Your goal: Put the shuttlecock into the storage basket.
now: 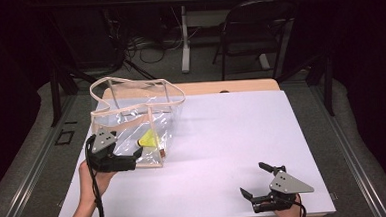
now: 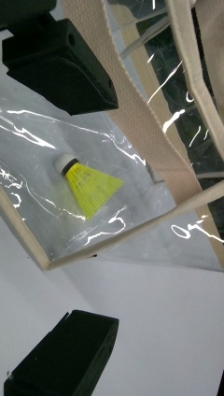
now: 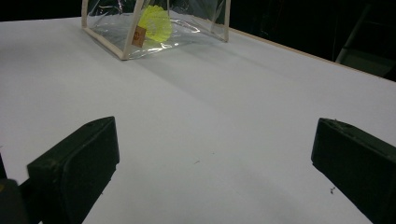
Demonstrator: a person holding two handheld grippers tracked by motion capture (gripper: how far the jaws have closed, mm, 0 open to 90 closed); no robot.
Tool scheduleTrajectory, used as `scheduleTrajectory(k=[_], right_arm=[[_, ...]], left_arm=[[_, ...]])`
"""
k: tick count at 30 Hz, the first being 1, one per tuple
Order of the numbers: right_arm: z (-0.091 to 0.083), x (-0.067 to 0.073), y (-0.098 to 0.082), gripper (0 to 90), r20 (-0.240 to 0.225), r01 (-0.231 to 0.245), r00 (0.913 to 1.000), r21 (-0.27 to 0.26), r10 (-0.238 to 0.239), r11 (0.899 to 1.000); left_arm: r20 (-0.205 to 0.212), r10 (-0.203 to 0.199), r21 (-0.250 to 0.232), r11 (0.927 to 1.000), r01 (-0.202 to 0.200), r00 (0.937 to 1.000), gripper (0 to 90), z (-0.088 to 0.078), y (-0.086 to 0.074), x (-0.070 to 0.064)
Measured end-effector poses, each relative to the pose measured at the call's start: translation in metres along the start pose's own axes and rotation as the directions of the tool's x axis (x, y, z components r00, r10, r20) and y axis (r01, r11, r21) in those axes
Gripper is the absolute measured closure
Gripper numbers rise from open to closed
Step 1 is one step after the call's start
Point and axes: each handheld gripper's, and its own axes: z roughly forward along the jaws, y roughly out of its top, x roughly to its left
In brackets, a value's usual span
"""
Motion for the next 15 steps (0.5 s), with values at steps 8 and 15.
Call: scheduleTrajectory(k=[8,15], right_arm=[[0.000,0.000,0.000,0.4,0.000,0.001,1.0000,0.002,-0.001,1.000],[0.000,0.000,0.000,0.4,0.001,0.005,1.0000,0.004,-0.005,1.000]], left_arm=[[0.041,-0.001,-0.026,0.9997,0.002,0.9992,0.0,-0.003,-0.021,-0.009],[0.084,0.001,-0.059,0.9982,0.004,0.9965,0.0,-0.004,-0.037,-0.016]])
